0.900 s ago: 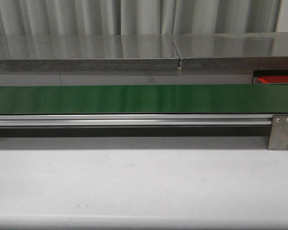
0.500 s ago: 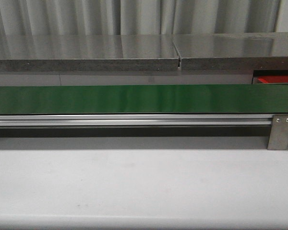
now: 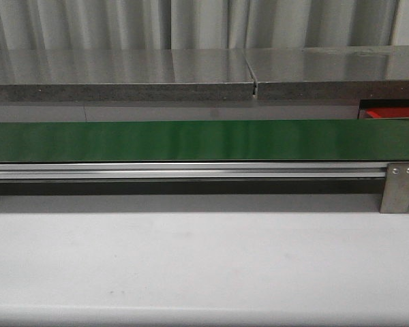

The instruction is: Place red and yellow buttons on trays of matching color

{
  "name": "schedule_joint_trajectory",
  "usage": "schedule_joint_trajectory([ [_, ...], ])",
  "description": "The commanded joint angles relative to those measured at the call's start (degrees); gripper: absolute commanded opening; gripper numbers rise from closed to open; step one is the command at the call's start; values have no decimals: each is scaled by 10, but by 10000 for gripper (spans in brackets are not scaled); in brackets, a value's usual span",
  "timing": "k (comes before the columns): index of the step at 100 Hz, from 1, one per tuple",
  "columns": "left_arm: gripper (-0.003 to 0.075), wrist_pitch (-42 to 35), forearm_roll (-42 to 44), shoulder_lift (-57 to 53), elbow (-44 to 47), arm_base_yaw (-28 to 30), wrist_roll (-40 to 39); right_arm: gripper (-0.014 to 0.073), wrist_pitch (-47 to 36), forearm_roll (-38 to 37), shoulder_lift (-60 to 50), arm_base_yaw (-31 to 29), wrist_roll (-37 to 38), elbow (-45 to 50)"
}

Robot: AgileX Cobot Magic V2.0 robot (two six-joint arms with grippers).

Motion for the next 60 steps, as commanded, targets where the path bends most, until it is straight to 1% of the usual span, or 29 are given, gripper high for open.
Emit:
schedule_joint_trajectory([
  [1, -20, 2, 20, -1, -65, 0, -1, -8, -43, 0, -10, 0, -5, -13],
  [8, -20, 48, 19, 20, -106, 0, -1, -8, -43, 0, -10, 0, -5, -13],
  [17, -20, 130, 19, 65, -173, 0, -1, -8, -43, 0, -10, 0, -5, -13],
  [24, -20, 171, 19, 104, -214, 0, -1, -8, -43, 0, -10, 0, -5, -13],
  [34, -20, 192, 19, 159, -259, 0, -1, -8, -43, 0, -10, 0, -5, -13],
  [46, -15, 192, 19, 220, -296, 0, -1, -8, -43, 0, -10, 0, -5, -13],
  [49, 1, 191, 19, 232, -303, 0, -1, -8, -43, 0, -10, 0, -5, -13],
  [54, 53, 186, 19, 254, -313, 0, -1, -8, -43, 0, -10, 0, -5, -13],
  [59, 145, 174, 19, 271, -316, 0, -1, -8, -43, 0, -10, 0, -5, -13],
  [60, 145, 174, 19, 273, -316, 0, -1, -8, -43, 0, -10, 0, -5, -13],
])
